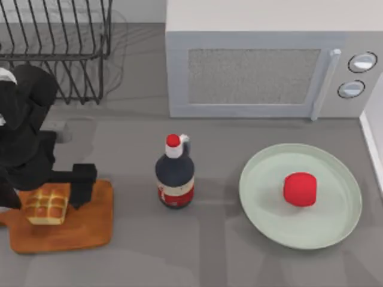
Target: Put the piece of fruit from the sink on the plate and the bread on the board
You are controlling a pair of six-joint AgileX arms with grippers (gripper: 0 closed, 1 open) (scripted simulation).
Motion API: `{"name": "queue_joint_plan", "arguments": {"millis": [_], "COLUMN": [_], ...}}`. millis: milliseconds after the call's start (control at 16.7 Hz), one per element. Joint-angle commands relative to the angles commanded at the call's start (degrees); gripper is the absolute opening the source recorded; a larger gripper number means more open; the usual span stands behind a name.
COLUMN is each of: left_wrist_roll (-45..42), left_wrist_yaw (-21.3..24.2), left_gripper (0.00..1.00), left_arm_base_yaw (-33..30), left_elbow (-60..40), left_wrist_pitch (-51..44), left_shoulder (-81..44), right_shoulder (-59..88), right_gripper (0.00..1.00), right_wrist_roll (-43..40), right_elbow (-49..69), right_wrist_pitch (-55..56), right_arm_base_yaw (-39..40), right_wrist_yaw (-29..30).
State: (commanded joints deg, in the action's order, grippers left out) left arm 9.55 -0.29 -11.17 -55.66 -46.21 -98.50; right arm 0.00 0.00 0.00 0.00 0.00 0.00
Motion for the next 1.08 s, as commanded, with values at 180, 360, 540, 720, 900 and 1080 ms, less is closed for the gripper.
{"name": "queue_joint_plan", "arguments": {"millis": [180,360,540,720,900,1080], "left_wrist_roll": [0.0,-0.5,-1.3,-2.4,-3.6,-5.0], "left_wrist_yaw": [0.0,0.0,0.0,0.1,0.1,0.2], "left_gripper": [1.00,1.00,1.00,1.00,1.00,1.00], "left_arm_base_yaw": [0.0,0.3,1.3,2.6,4.1,5.8], "left_elbow": [0.0,1.4,6.0,12.9,21.1,30.2], "left_wrist_pitch": [0.0,1.9,6.3,11.6,17.1,23.1], "left_shoulder": [0.1,3.1,10.4,22.2,37.4,54.5], "right_shoulder": [0.0,0.0,0.0,0.0,0.0,0.0], "right_gripper": [1.00,1.00,1.00,1.00,1.00,1.00], "right_wrist_roll": [0.0,0.0,0.0,0.0,0.0,0.0], "right_elbow": [0.0,0.0,0.0,0.0,0.0,0.0], "right_wrist_pitch": [0.0,0.0,0.0,0.0,0.0,0.0], "right_arm_base_yaw": [0.0,0.0,0.0,0.0,0.0,0.0], "right_wrist_yaw": [0.0,0.0,0.0,0.0,0.0,0.0]}}
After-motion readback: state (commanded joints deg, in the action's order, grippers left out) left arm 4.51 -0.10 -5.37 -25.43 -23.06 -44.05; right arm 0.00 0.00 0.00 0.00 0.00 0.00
